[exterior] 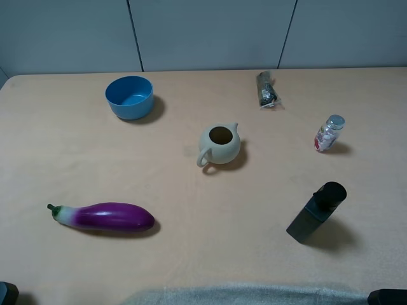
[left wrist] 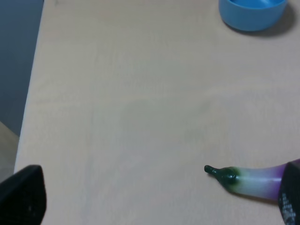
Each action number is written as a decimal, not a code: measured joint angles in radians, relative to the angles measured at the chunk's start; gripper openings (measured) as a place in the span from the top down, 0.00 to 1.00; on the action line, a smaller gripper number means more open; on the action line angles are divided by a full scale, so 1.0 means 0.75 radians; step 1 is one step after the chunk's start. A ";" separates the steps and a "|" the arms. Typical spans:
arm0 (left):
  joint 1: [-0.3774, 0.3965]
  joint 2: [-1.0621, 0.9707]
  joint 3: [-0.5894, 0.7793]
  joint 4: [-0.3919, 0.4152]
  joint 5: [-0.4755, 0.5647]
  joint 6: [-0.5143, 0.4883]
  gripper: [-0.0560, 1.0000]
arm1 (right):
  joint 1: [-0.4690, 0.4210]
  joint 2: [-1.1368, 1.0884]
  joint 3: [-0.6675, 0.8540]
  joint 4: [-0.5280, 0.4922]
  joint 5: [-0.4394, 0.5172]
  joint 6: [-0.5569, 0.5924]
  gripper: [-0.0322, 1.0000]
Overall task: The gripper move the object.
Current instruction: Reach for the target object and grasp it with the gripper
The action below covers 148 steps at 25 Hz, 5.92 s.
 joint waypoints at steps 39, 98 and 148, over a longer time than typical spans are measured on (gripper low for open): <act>0.000 0.000 0.000 0.000 0.000 0.000 0.01 | 0.000 0.000 0.000 0.076 0.000 -0.030 0.30; 0.000 0.000 0.000 0.000 0.000 0.000 0.01 | 0.650 1.434 -0.232 -0.046 -0.066 -1.286 0.30; 0.000 0.000 0.000 0.000 0.000 0.000 0.01 | 0.650 1.834 -0.034 0.034 -0.396 -2.059 0.30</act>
